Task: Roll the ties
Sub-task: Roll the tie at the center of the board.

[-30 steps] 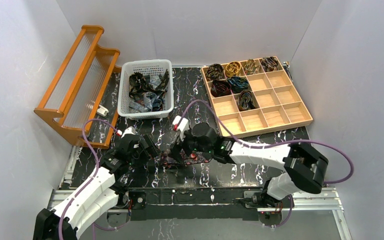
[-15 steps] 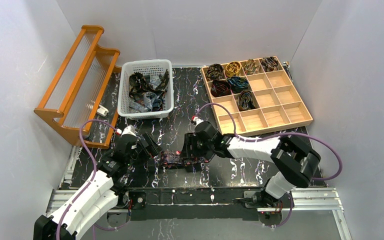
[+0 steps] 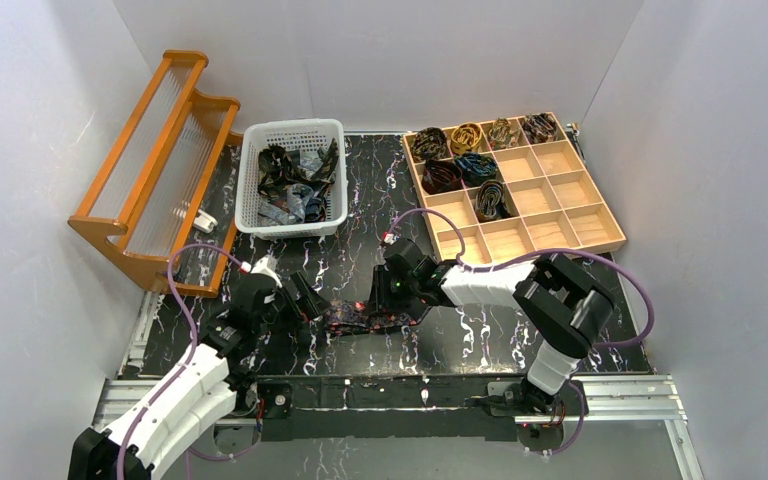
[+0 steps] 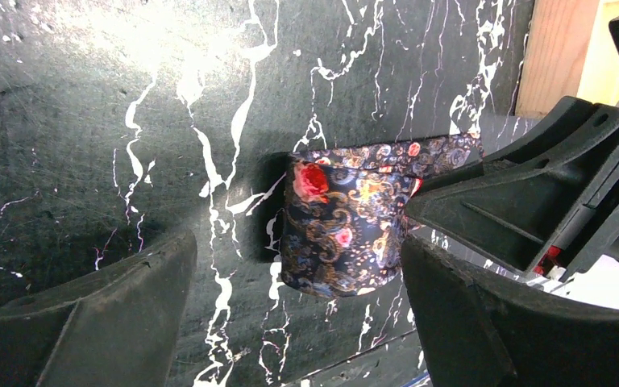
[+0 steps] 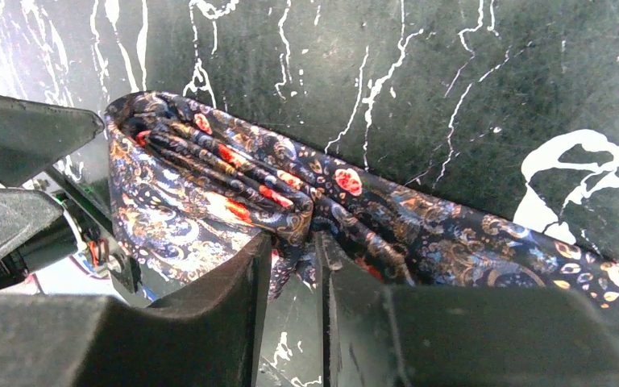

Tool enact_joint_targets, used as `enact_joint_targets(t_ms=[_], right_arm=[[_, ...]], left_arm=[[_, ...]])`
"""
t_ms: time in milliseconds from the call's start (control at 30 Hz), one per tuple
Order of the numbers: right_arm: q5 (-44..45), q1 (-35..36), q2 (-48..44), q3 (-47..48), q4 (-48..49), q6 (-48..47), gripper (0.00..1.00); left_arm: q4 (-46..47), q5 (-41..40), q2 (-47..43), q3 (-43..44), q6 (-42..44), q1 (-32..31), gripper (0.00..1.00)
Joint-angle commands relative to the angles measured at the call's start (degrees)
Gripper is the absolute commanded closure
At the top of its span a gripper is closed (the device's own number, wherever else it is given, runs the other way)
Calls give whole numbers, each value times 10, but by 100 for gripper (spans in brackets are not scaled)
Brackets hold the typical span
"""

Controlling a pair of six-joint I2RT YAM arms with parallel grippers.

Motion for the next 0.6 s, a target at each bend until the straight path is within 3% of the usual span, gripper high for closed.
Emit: enact_joint_targets(t_ms=[0,267,433,567], right_arm=[[12,-5,17,13,-27,1,66],[10,-7,18,-12,-9,-19,68],[10,-11,24,-24,-4,-23,68],[8,-11,35,-26,-2,-22,70]], left_arm=[[43,23,-1,-24,-4,2,7],[145,88,43,-60,-21,2,9],[179,119,86,-73,-34,2,21],[172,126,104,-86,-32,2,24]])
